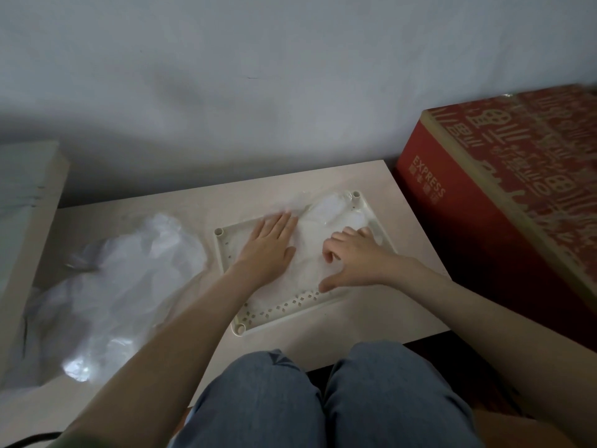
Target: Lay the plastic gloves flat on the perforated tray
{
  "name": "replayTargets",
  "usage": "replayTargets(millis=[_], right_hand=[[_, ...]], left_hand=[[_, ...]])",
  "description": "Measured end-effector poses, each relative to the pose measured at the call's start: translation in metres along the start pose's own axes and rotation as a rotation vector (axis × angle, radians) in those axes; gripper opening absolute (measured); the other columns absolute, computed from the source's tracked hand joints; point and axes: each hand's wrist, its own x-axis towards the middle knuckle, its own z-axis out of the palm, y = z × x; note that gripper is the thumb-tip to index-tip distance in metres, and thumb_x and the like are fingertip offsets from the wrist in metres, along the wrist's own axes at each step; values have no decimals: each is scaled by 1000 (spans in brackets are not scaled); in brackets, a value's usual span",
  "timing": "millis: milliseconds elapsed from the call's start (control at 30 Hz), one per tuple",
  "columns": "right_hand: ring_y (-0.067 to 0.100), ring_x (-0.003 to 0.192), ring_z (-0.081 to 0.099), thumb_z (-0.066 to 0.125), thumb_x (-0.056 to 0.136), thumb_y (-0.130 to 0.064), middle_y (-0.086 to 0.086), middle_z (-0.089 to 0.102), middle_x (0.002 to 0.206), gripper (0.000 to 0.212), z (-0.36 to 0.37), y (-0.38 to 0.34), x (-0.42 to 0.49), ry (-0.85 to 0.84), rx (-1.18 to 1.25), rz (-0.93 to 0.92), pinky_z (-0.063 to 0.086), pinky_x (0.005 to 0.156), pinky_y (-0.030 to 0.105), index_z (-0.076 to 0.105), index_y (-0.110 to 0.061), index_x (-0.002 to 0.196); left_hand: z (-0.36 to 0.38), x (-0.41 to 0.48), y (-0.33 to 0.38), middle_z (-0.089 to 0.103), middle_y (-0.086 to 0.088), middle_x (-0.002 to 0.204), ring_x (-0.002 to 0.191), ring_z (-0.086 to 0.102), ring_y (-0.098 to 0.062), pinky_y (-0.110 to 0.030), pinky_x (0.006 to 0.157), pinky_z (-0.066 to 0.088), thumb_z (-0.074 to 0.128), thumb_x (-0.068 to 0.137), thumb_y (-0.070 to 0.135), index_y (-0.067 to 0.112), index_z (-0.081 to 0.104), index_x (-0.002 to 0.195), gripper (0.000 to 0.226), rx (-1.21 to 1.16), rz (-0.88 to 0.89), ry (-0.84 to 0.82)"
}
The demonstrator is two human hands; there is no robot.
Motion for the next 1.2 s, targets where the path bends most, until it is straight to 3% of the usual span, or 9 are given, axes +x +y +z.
replayTargets(millis=[67,167,267,367,700,767,833,967,1200], right_hand=[[13,96,33,58,73,-70,-11,41,96,53,7,-7,0,-14,-126,-30,22,86,33,45,-24,97],[16,104,38,57,83,-48,-8,46,99,33,10,-9,3,8,-143,-56,20,84,32,51,-22,101],[15,105,41,50,88,-29,-12,48,92,12,9,-1,4,-11,-32,-43,17,78,31,55,-25,98],[14,99,39,45,93,-22,-10,54,93,8,5,8,3,-51,-20,-73,18,78,31,52,-26,90],[8,91,42,55,94,-25,-10,64,89,12,-6,36,-7,-9,178,-99,30,89,27,66,-20,92],[7,93,42,62,90,-34,-9,62,92,12,-7,36,-9,-7,189,-72,31,94,29,65,-24,95],[7,98,41,65,83,-47,-10,58,96,26,-7,31,-11,-38,137,-36,28,96,29,62,-28,100],[7,98,40,61,77,-64,-12,55,97,42,-1,16,-9,-21,37,-36,27,94,30,58,-30,103],[11,92,43,55,94,-28,-9,58,89,10,7,9,-4,40,204,-74,32,96,37,58,-18,92]], left_hand=[[4,0,1,-9,-4,161,148,-9,-17,-37,120,-5,22,104,34,17,-7,153,60,-2,-3,-23],[6,-3,3,-13,-5,161,147,-13,-18,-37,118,-8,18,104,38,19,-9,153,59,-5,-32,-60],[5,-5,4,-9,-6,161,148,-7,-21,-39,119,-3,23,102,41,15,-3,153,63,19,-68,-50],[-2,-5,4,2,-8,161,147,6,-25,-39,117,8,34,98,46,14,9,153,69,30,-68,-11],[0,-5,0,5,-7,160,147,7,-23,-38,117,6,36,95,52,17,16,151,70,11,-27,-11],[3,-5,-1,6,-7,161,147,7,-22,-38,118,6,34,95,54,17,17,151,70,-12,-43,-9],[8,-5,-3,5,-7,161,148,4,-22,-39,118,5,28,95,57,16,15,152,71,-27,-47,-22],[16,-5,-6,-7,-6,162,148,-8,-19,-41,119,-4,16,98,57,17,0,154,70,-46,-49,-128],[20,-5,-6,-8,-5,161,148,-10,-18,-40,119,-6,18,98,57,19,-2,154,70,-45,-51,-120]])
